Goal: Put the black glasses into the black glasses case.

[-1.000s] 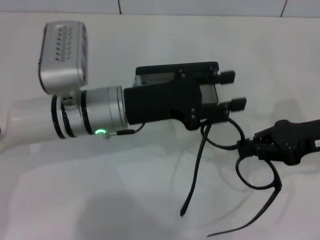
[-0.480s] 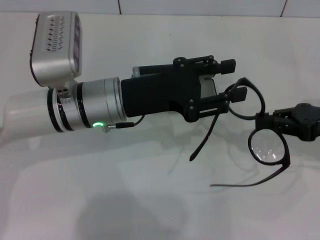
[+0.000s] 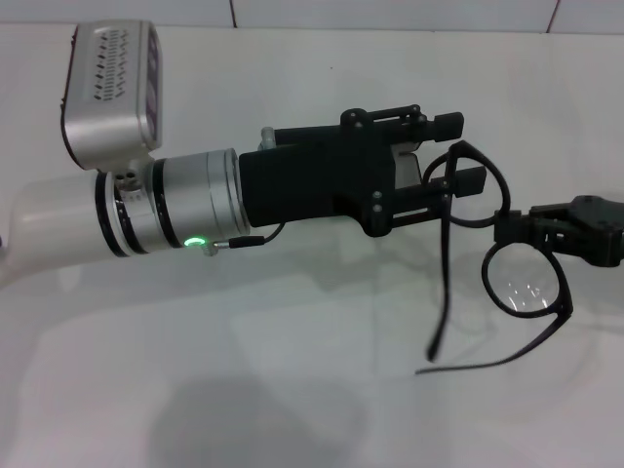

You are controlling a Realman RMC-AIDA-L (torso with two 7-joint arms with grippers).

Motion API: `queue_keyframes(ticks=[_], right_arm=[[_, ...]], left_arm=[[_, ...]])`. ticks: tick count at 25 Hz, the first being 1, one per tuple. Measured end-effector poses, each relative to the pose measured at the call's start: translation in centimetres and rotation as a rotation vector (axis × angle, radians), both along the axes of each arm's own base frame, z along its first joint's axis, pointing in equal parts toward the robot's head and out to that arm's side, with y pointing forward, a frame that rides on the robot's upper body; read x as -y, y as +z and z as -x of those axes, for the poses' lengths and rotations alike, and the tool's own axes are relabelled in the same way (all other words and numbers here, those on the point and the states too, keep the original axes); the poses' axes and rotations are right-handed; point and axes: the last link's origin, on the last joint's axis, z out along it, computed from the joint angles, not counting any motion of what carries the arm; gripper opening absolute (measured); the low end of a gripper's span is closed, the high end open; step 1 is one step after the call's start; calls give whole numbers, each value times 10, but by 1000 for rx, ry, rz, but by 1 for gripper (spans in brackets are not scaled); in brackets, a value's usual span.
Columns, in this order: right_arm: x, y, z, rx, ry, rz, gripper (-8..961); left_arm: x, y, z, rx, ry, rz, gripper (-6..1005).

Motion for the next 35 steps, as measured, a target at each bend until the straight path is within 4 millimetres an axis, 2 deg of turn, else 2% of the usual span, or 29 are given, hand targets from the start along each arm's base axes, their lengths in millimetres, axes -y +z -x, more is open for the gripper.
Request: queue_keyframes(ticks=[6, 16, 27, 35], right_arm=[[4, -5, 10, -37, 29, 67, 69], [11, -8, 12, -40, 50, 123, 68], [8, 1, 6, -90, -3, 83, 66], [9, -1, 11, -105, 15, 96, 65]], left_arm=[[1, -1, -1, 1, -9, -8, 581], [1, -1, -1, 1, -16, -17, 581], [4, 7, -10, 46, -82, 2, 581], [4, 4, -11, 30, -93, 5, 581]])
